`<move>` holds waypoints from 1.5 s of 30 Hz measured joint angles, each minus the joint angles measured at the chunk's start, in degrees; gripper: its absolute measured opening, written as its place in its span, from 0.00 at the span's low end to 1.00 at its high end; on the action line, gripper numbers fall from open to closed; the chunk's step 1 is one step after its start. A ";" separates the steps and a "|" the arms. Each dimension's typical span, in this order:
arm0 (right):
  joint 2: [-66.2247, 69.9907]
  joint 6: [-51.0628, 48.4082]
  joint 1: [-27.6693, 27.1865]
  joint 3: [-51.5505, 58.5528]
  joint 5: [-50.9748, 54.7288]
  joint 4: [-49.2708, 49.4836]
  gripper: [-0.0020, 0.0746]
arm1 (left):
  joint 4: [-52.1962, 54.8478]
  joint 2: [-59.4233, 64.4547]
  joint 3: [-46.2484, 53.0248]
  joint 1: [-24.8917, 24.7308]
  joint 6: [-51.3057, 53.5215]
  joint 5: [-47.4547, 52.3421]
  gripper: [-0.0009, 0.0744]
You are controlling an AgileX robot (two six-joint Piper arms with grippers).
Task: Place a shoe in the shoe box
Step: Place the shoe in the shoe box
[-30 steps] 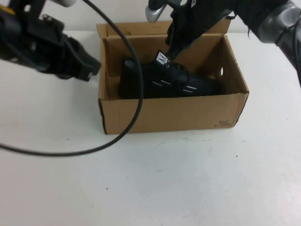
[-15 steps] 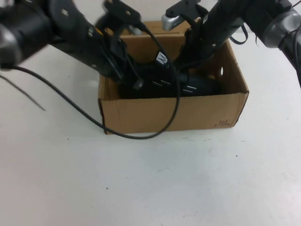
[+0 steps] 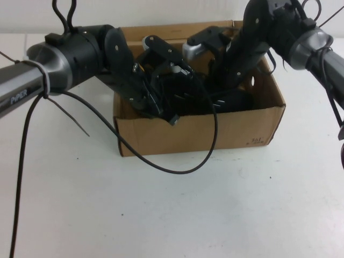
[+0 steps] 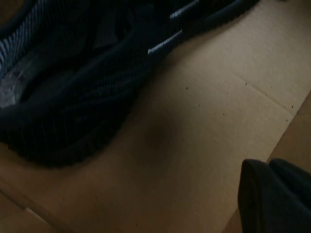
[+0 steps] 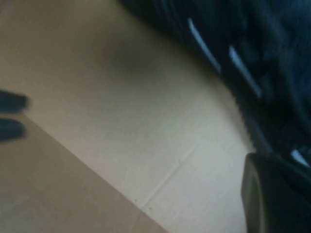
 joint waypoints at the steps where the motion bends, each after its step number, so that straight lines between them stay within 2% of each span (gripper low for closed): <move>1: 0.00 0.15 -0.11 0.81 0.00 -0.13 0.00 | 0.00 0.00 0.00 0.00 0.00 0.00 0.01; 8: 1.77 0.38 -0.19 2.39 -0.23 -0.41 0.00 | 0.00 0.09 0.00 0.00 0.00 0.00 0.01; 15: 5.01 5.48 -0.23 2.54 -1.09 -6.54 0.00 | -0.05 0.09 -0.09 0.00 0.00 0.11 0.01; 27: 5.26 10.74 -1.03 3.00 -12.49 -8.57 0.01 | 0.10 0.09 -0.42 0.00 0.32 0.67 0.01; 33: 5.26 10.60 -1.14 3.00 -11.31 -8.22 0.00 | 0.44 0.09 -0.50 0.00 0.50 1.03 0.01; 45: -0.66 9.02 -1.27 3.00 -1.13 -7.39 0.00 | 2.94 0.09 -0.50 0.00 0.60 2.62 0.01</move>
